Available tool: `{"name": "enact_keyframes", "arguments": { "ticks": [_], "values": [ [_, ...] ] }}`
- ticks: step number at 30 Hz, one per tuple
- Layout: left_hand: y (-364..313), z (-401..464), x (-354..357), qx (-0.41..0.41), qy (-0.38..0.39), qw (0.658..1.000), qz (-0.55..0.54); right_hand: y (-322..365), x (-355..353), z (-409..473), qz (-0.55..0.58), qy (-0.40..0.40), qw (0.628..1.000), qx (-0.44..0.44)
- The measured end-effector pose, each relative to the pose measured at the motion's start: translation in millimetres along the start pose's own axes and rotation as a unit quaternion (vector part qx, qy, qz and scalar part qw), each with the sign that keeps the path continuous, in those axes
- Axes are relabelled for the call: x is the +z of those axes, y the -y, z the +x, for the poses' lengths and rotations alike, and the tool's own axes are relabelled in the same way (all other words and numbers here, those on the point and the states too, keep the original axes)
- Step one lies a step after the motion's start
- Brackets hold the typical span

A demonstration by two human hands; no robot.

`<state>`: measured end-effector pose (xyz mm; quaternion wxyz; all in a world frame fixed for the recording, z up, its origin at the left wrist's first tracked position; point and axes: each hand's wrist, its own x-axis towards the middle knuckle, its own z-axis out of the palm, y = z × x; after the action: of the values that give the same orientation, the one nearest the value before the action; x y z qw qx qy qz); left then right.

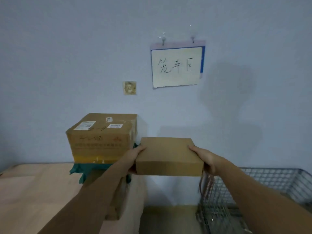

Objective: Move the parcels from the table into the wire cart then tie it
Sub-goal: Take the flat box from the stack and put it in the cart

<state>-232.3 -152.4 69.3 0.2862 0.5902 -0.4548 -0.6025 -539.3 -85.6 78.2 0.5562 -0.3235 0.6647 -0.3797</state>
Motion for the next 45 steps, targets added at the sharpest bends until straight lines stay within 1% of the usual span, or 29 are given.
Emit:
{"name": "enact_keyframes", "arguments": {
  "ticks": [5, 8, 10, 14, 17, 22, 28, 32, 38, 41, 45],
  "values": [
    [-8.0, -27.7, 108.3, 0.033, 0.109, 0.993, 0.03, -47.3, -90.8, -82.6, 0.041, -0.111, 0.993, -0.001],
    [-15.8, -58.0, 178.2, 0.048, 0.19, 0.979, 0.047, -73.4, -150.1, -140.6, 0.067, -0.171, 0.983, -0.01],
    [-21.0, -81.8, 225.5, 0.067, 0.229, 0.969, 0.071, -89.7, -189.0, -182.4, 0.074, -0.212, 0.974, -0.011],
    [-22.4, -136.0, 320.1, 0.105, 0.283, 0.947, 0.108, -124.6, -262.4, -265.7, 0.089, -0.285, 0.954, -0.021],
    [-14.5, -179.3, 385.0, 0.108, 0.324, 0.934, 0.107, -151.4, -312.5, -325.6, 0.089, -0.333, 0.938, -0.017],
    [5.8, -235.0, 473.1, 0.114, 0.371, 0.913, 0.124, -198.9, -376.2, -396.9, 0.088, -0.377, 0.922, -0.004],
    [13.6, -256.4, 559.5, 0.113, 0.394, 0.901, 0.141, -232.6, -441.0, -427.6, 0.096, -0.403, 0.91, 0.009],
    [9.0, -246.7, 619.9, 0.121, 0.41, 0.892, 0.146, -245.3, -489.1, -423.8, 0.105, -0.425, 0.899, 0.009],
    [6.2, -233.1, 713.0, 0.123, 0.436, 0.871, 0.19, -267.2, -560.6, -421.9, 0.122, -0.448, 0.885, 0.026],
    [2.3, -232.0, 760.0, 0.114, 0.451, 0.865, 0.189, -276.3, -600.5, -423.2, 0.13, -0.452, 0.882, 0.034],
    [-1.8, -228.3, 821.7, 0.107, 0.452, 0.867, 0.181, -284.0, -661.4, -417.8, 0.129, -0.444, 0.886, 0.034]
  ]
}}
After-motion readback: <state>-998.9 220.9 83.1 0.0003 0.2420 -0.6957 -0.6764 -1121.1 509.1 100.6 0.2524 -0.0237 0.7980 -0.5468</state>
